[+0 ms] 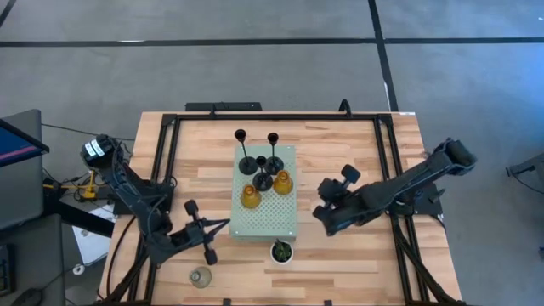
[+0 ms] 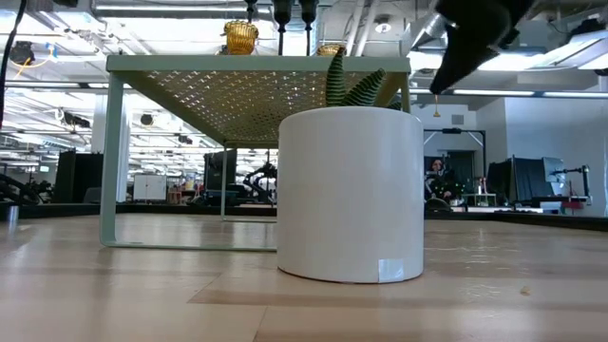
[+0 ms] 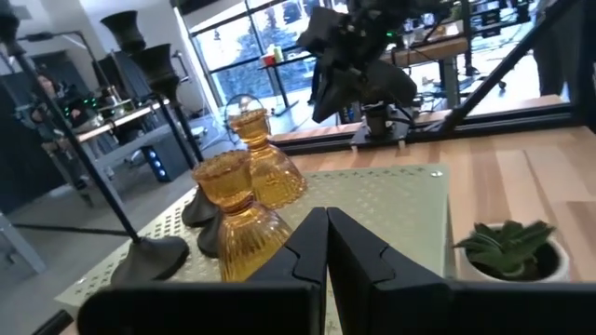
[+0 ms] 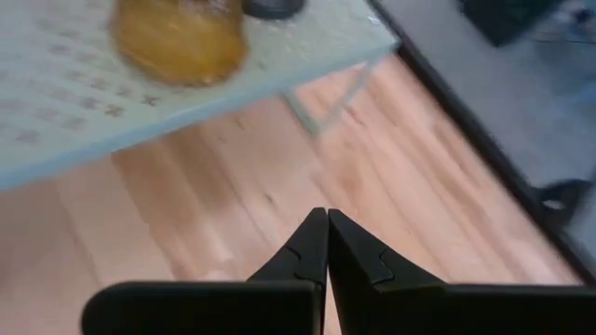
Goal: Pick & Place candle stick holders
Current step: Adjust the right yellow candle holders
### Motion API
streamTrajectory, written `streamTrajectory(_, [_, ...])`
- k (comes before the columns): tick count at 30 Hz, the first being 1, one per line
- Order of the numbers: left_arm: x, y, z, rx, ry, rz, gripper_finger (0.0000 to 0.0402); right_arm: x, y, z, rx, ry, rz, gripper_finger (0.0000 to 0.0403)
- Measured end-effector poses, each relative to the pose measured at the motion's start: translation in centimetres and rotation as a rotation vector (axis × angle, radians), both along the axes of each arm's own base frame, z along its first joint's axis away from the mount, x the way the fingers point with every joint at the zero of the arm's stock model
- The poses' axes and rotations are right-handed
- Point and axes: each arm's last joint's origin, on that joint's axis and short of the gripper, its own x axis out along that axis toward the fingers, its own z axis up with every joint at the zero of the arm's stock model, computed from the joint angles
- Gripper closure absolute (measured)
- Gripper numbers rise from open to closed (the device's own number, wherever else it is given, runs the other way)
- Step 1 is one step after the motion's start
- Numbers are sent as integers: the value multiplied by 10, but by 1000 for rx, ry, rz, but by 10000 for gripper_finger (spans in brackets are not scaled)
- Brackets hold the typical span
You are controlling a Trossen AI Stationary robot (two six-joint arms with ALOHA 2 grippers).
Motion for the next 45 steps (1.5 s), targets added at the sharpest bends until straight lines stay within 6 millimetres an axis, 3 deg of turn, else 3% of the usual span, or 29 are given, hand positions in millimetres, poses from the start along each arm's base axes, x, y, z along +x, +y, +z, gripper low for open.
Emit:
streamTrajectory(9, [-2, -1, 0, 16, 8, 25, 394, -16, -35, -1, 101, -239, 331, 403])
streamTrajectory(16, [-4, 3, 0, 70, 42, 166, 394, -21, -71, -9, 114, -304, 316, 403])
streamTrajectory(23, [-8, 9, 0, 129, 76, 181, 394, -3, -97, -6, 94, -370, 466, 403])
streamTrajectory(31, [-36, 51, -11, 3, 5, 181, 394, 15, -136, -16, 132, -419, 492, 403])
streamTrajectory(38, [-51, 73, -24, -82, -50, 105, 394, 30, -146, -22, 197, -519, 636, 403])
streamTrajectory(45, [-55, 78, -28, -89, -55, 105, 394, 40, -151, -33, 274, -548, 710, 403])
